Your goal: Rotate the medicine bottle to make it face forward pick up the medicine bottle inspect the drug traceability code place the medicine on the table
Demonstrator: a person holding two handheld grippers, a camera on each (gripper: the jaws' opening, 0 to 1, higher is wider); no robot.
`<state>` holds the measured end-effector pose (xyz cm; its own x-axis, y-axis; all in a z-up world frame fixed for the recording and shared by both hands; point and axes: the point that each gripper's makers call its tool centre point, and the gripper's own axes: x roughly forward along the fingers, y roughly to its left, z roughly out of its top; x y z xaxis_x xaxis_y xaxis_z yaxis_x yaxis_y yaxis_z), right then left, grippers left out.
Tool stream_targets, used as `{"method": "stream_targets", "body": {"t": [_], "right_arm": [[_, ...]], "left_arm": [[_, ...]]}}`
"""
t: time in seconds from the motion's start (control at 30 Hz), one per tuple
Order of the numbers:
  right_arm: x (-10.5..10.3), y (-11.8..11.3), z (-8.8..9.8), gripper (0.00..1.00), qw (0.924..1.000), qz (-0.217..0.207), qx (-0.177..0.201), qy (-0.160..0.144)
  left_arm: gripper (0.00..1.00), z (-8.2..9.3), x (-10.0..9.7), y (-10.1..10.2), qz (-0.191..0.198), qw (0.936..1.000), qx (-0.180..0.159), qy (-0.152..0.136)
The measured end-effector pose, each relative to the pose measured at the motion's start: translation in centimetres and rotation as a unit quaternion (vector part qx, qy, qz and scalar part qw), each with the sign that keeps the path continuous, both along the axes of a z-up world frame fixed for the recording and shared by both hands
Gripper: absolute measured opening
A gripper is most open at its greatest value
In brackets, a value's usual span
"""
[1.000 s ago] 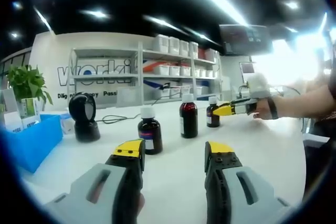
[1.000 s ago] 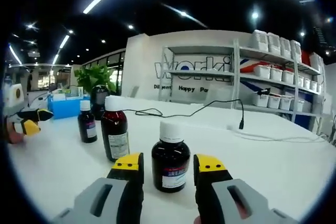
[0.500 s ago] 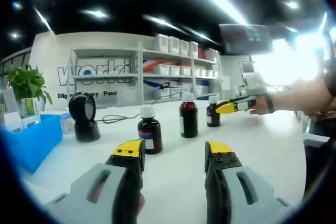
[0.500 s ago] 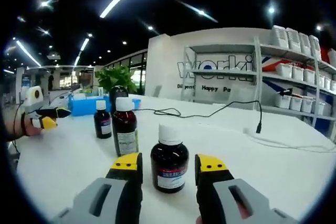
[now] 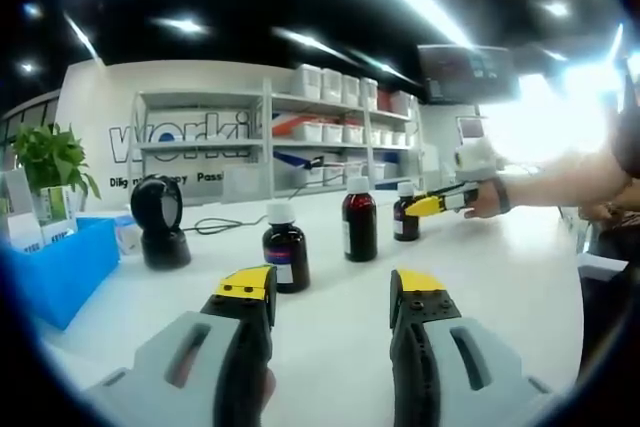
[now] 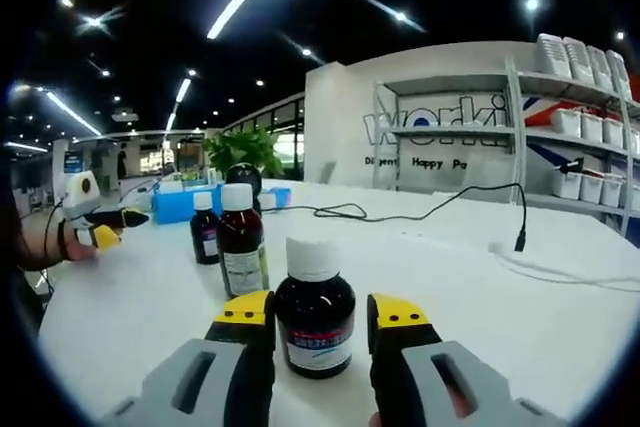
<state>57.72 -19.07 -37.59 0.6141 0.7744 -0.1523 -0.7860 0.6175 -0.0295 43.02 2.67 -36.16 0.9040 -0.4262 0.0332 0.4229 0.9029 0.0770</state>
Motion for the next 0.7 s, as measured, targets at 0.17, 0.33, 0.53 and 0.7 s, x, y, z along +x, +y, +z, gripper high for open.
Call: {"method": "stream_targets", "body": {"t": [0.17,0.33,0.53,0.7], "right_arm": [[0.04,-0.12,0.04,0.27,1.0,-0.006,0.006,-0.001],[0.43,-0.37,0.11,0.27,0.9999,-0.014,0.005,-0.003],[0.5,-0.27,0.19,0.27,0.9988,-0.046,0.007,0.013],[-0.11,-0.26,0.15,0.27,0.9975,-0.071,-0.01,0.0]], "left_arm": [[0.36,0.01,0.0,0.04,0.0,1.0,0.0,0.0],[0.36,-0.01,0.03,0.08,-0.001,1.0,0.0,0.0],[0.36,-0.02,0.08,0.17,0.0,1.0,0.0,-0.001],[0.36,-0.03,0.07,0.15,-0.001,1.0,0.0,-0.001]]}}
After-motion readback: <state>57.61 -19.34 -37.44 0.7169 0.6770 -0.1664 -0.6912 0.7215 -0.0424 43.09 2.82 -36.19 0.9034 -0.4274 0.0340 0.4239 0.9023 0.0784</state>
